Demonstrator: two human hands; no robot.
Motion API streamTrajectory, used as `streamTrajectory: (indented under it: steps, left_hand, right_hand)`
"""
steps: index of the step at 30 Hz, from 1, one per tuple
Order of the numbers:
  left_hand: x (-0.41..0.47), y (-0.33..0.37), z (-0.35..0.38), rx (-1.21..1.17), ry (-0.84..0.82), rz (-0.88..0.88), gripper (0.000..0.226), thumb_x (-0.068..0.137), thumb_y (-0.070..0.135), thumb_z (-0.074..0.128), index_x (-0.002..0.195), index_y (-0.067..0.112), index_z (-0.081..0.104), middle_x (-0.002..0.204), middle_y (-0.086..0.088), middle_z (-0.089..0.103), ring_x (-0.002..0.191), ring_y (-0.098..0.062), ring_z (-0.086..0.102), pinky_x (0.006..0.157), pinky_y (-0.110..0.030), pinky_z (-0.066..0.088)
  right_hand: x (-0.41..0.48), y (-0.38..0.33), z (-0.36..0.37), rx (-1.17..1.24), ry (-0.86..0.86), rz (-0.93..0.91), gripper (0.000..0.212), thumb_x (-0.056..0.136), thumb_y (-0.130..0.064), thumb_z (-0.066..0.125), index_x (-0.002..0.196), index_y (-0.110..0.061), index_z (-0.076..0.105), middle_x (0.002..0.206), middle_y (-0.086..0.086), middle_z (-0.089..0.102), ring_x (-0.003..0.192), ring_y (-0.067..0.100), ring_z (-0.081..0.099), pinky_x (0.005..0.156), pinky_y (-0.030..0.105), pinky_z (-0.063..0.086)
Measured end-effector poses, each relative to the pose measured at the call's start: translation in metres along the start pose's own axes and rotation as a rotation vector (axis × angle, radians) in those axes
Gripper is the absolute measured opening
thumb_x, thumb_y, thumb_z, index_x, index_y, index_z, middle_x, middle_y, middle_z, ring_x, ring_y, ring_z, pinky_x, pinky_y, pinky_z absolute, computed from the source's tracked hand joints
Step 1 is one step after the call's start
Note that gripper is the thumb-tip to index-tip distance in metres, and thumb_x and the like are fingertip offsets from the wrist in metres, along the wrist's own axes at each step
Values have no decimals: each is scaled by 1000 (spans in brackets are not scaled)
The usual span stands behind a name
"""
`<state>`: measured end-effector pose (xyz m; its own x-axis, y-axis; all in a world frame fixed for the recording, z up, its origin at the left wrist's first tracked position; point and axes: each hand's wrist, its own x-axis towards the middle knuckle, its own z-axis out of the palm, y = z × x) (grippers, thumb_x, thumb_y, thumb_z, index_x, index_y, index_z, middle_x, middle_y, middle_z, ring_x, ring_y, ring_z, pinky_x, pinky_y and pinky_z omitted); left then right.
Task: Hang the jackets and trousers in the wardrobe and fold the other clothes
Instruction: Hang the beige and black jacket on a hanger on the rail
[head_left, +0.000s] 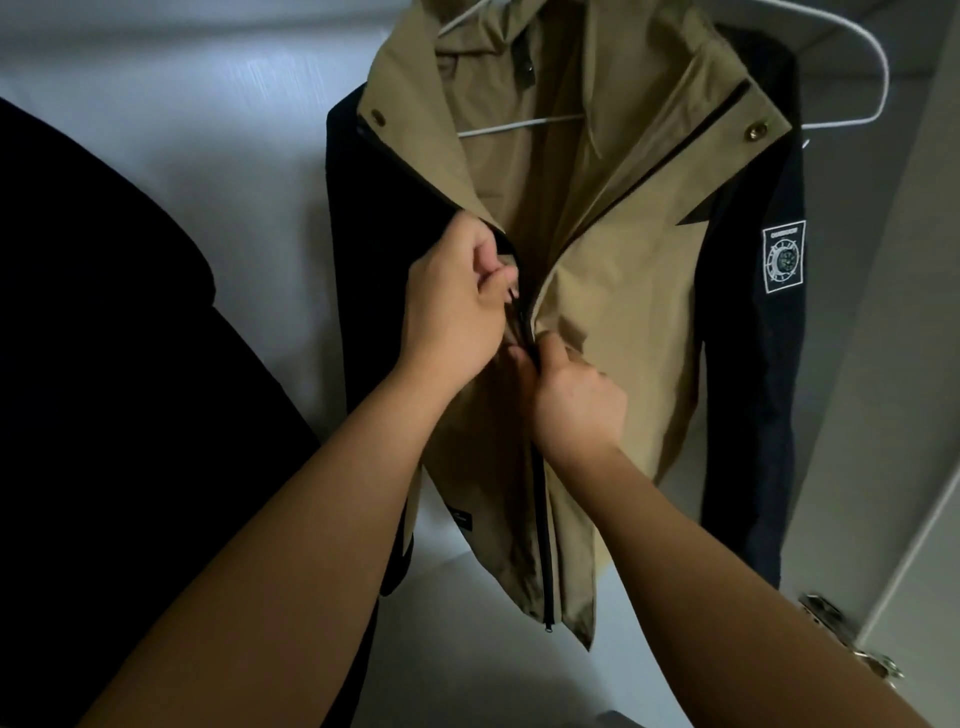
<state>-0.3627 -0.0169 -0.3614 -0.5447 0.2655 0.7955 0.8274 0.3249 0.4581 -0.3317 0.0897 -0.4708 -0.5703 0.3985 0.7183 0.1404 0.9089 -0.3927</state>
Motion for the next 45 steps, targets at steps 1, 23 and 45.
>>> streamTrajectory:
  steps: [1,23,45]
  left_hand:
    - [3,2,-1,-16,27,-6,36,93,12,67,80,34,42,85,4,68,76,1,70,68,-22,59]
    - [3,2,-8,85,-18,-49,26,88,20,76,93,24,51,83,12,65,77,1,66,66,-7,50]
    - [14,0,-14,264,-374,-80,97,94,6,59,154,56,2,95,2,58,100,-23,59,95,-47,53]
  right_hand:
    - [0,0,1,-3,-1,-5,38,105,-51,41,110,-17,56,86,8,70,66,36,68,52,32,37]
    - [35,-14,-31,-12,-52,-34,41,106,-52,32,112,-18,54,96,8,68,79,34,67,66,43,55]
    - [36,-21,-25,-18,-98,4,32,107,-46,37,107,-18,53,78,1,56,65,26,62,53,33,43]
